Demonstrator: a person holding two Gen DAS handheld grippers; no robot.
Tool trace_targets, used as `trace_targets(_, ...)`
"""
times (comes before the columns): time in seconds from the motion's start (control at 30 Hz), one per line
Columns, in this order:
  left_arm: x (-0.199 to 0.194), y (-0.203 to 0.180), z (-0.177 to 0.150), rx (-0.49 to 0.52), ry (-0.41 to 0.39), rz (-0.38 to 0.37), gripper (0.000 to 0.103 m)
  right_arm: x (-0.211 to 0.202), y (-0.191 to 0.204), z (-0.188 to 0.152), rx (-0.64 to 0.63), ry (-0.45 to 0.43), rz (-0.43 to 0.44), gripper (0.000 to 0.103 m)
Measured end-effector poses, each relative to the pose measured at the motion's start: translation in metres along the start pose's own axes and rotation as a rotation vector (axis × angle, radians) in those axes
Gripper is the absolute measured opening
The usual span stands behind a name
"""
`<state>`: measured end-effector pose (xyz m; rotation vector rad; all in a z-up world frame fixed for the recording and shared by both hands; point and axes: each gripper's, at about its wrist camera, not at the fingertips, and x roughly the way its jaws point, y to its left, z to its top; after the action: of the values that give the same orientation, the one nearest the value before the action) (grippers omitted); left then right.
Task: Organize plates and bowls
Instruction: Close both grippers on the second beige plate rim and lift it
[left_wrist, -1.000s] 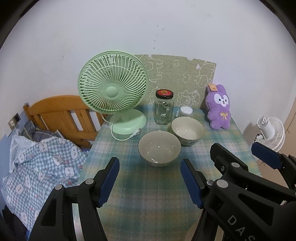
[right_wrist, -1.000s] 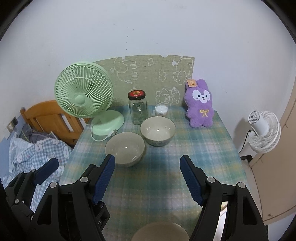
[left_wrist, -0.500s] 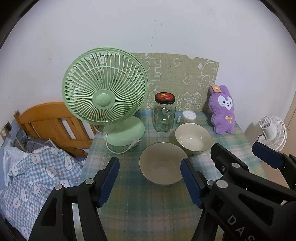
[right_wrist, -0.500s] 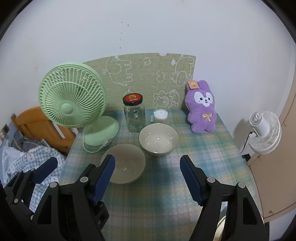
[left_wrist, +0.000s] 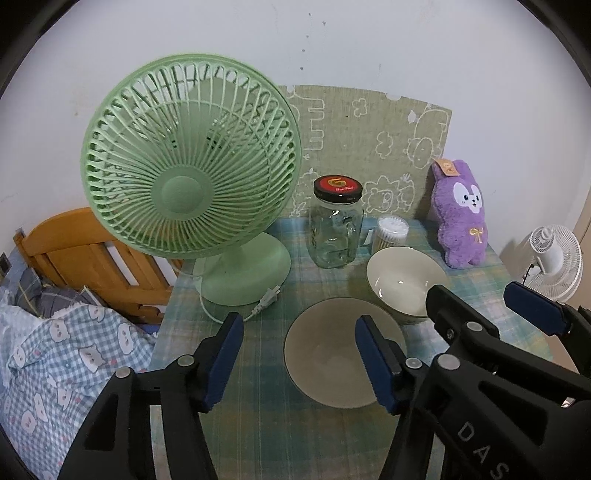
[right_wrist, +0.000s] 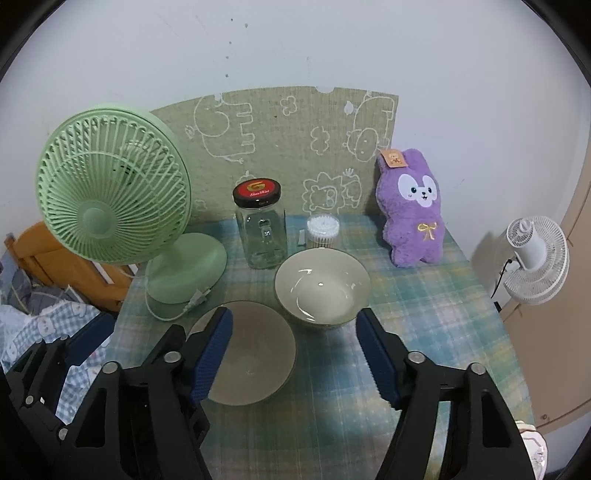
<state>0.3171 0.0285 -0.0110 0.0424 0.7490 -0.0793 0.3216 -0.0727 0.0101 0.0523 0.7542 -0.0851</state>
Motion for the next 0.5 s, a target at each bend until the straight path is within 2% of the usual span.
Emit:
trace_targets(0.13,0.015,0.001,0.001,-0.004,0.006,-0.01,0.06,0.015,0.001,0.0,0.006,0.001,-0.007,0.07)
trace_targets(0.37,0.04,0.002,-0.005,-0.006,0.029,-0.019,0.046,0.042,0.001,-0.007,0.02,0.025,-0.017,0.065)
trace_targets(0.5,0.053,0.004,-0.01,-0.01,0.047,-0.024,0.045,0.056,0.002,-0.011,0.027,0.043,-0.017,0.062)
